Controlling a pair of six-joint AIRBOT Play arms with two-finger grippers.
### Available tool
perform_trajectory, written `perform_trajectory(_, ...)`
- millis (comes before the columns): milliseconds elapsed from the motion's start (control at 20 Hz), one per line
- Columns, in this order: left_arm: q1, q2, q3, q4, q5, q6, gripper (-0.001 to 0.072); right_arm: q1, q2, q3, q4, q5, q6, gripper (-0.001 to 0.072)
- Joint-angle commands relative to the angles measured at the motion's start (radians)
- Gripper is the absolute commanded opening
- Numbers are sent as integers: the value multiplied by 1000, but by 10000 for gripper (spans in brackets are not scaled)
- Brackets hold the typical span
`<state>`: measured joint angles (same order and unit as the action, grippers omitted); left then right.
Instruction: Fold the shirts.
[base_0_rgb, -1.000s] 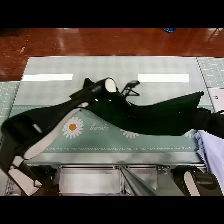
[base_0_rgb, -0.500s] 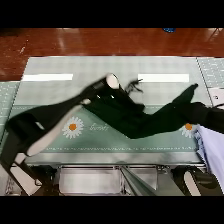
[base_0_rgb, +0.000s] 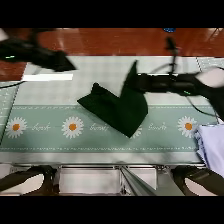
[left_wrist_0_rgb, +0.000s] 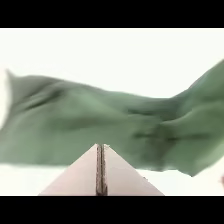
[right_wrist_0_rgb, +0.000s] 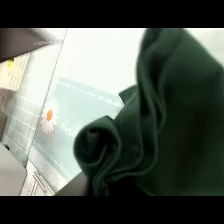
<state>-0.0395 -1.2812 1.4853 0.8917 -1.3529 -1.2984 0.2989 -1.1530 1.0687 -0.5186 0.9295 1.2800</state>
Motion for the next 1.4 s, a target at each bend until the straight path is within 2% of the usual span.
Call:
perform_trajectory(0,185,272,-155,104,-16,4,17,134,-333,216,28,-69,-32,28)
perform_trajectory(200,215,493,-392,92,61,3,17,173,-562,374,79,-62,-1,28)
perform_trajectory(400,206,566,-602,31,126,4,17,187,-668,453,126,-60,5,38)
perform_trajectory(450,196,563,-647,18,143,4,17,198,-681,460,129,-60,6,215)
perform_trajectory(500,187,561,-686,4,160,3,17,207,-687,462,127,-47,0,423)
perform_trajectory(550,177,559,-719,-18,167,3,17,208,-687,462,121,-22,0,413)
perform_trajectory(750,158,560,-743,-44,168,4,17,105,-607,461,27,77,124,411)
perform_trajectory(900,158,560,-743,-43,167,4,17,-39,-416,461,-199,189,204,411)
perform_trajectory(1000,158,560,-743,-43,169,4,17,-90,-240,430,-551,262,319,411)
perform_trajectory(1100,158,560,-743,-43,183,4,17,-96,-52,288,-968,309,551,412)
perform_trajectory(1150,158,560,-743,-44,195,4,17,-97,46,164,-1078,293,641,411)
perform_trajectory(1250,158,560,-744,-44,216,4,16,-96,217,-125,-1088,153,786,411)
perform_trajectory(1350,158,560,-744,-44,228,4,17,-96,328,-398,-933,-77,915,411)
